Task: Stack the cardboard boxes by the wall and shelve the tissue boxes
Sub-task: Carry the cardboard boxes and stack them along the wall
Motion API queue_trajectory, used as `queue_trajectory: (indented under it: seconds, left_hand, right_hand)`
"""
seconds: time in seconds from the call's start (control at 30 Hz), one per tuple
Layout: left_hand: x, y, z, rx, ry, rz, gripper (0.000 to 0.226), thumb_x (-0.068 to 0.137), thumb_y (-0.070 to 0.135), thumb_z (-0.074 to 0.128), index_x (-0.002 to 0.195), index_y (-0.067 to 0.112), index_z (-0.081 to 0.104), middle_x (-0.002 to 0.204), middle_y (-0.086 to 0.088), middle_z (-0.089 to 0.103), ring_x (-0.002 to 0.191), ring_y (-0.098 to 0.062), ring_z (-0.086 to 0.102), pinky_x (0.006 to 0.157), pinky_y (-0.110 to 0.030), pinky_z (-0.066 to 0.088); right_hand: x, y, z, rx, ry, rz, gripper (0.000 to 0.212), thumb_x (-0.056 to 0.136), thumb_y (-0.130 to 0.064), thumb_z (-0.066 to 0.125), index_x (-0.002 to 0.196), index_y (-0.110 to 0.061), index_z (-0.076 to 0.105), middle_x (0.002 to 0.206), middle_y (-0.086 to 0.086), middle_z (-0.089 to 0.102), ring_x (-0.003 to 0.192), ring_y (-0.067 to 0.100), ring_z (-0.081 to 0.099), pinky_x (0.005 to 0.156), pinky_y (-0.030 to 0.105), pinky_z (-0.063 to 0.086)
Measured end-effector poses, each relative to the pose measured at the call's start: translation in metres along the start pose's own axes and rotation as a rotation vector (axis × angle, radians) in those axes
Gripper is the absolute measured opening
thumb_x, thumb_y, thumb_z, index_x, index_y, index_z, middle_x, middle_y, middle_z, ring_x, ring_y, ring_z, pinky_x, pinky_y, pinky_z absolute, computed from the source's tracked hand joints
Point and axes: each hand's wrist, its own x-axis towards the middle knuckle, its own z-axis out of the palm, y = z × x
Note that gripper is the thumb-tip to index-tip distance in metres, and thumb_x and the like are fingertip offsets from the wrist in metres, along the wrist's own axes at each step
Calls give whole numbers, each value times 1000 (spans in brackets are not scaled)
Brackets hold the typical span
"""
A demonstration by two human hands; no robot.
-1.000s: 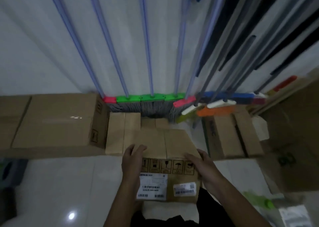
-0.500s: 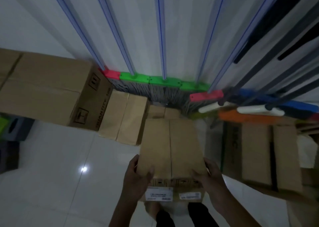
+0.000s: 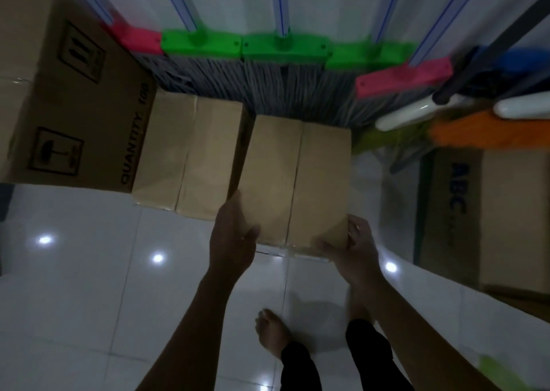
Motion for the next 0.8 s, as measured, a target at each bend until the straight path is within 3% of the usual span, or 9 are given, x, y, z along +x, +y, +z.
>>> queue_trajectory:
  seconds: [0.1,0.17,0.2,0.27,0.33,0.43,0.5,0.63,0.8]
  left_hand:
    - [-1,-23,18,150,56,208,65,90,-5,67,149,13,47,139,-19,54,114,-9,49,96,-30,51]
    - [-4,-36,30,208,52,185,73,90,-11,62,152,21,44,152,-21,42,124,-17,47,99,-32,49]
    - [-4,-42,37,265,32,165,79,91,-13,57,156,28,39,163,-18,28,137,-26,42,100,-37,50]
    - [-3,-53,50,455,-57,207,83,93,-11,43,161,32,24,171,-8,6,154,-39,15,108,-43,43]
    - [-2,-65,65,616,-130,296,78,98,-3,44,163,27,12,171,-8,-3,156,-39,-1,121,-52,26]
    - [-5,-68,73,541,-112,199,87,96,9,61,163,31,10,172,-5,-2,154,-46,-4,104,-58,46]
    - [-3,-66,69,527,-91,170,90,96,6,59,163,37,8,172,1,-4,154,-45,-9,93,-56,55]
    - [19,-63,63,574,-86,192,86,95,6,48,163,37,5,172,0,-3,154,-42,-10,104,-55,48]
    - [38,-61,63,640,-98,206,90,97,2,48,162,36,-3,171,-2,-13,153,-45,-14,119,-52,15]
  right_hand:
    - [16,12,11,-95,-17,-30,91,58,-25,93,134,-40,43,137,-8,57,125,21,54,92,36,56]
    - [26,19,16,-157,-47,-46,95,68,-11,89,146,-28,36,135,-8,52,123,17,49,74,11,49]
    - [30,21,20,-182,-71,-50,97,71,-9,88,149,-26,33,132,-8,49,121,16,47,66,8,47]
    - [39,30,25,-241,-98,-70,98,75,-9,85,153,-26,27,126,-7,49,116,15,50,63,9,47]
    - [45,41,27,-266,-103,-83,101,76,-7,83,154,-28,23,128,-6,51,113,16,53,71,16,52]
    - [52,48,23,-210,-172,-65,114,71,-6,85,156,-38,16,144,-5,45,126,20,49,84,32,59]
    - [57,47,23,-198,-199,-80,118,69,-4,87,156,-39,17,148,-8,43,133,19,45,84,28,58]
    - [72,35,28,-211,-193,-104,122,67,-2,89,158,-36,15,152,-4,41,137,23,42,89,35,58]
    - [83,13,30,-272,-169,-96,120,68,1,87,158,-32,14,152,-1,40,135,21,39,61,9,51]
